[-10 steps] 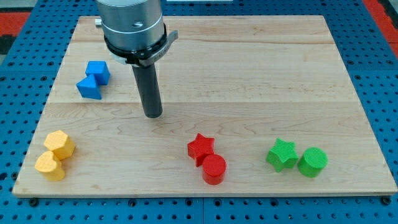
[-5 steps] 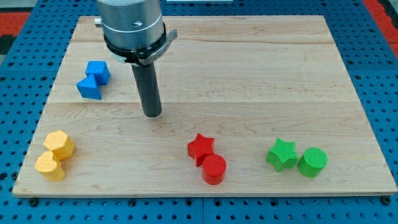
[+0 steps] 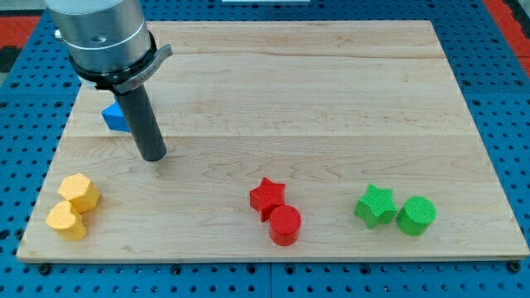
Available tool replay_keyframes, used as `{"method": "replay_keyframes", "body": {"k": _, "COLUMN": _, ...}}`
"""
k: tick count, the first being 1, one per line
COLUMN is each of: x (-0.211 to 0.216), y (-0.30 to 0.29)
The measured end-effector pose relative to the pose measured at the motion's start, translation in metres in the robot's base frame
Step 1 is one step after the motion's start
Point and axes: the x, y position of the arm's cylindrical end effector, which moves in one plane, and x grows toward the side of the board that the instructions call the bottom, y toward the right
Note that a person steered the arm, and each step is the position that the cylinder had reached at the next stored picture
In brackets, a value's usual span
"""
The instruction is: Move the triangle slightly to the left
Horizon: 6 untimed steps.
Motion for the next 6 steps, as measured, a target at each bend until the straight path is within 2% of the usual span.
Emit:
{"method": "replay_keyframes", "body": {"k": 1, "x": 0.0, "y": -0.003}}
{"method": "replay_keyframes", "body": {"k": 2, "x": -0.028, "y": -0.014}}
{"method": "replay_keyframes", "body": {"k": 4, "x": -0.035, "y": -0.042}}
{"method": "replay_keyframes", "body": {"k": 5, "x": -0.023, "y": -0.036}}
{"method": "replay_keyframes", "body": {"k": 6, "x": -0.025, "y": 0.018}}
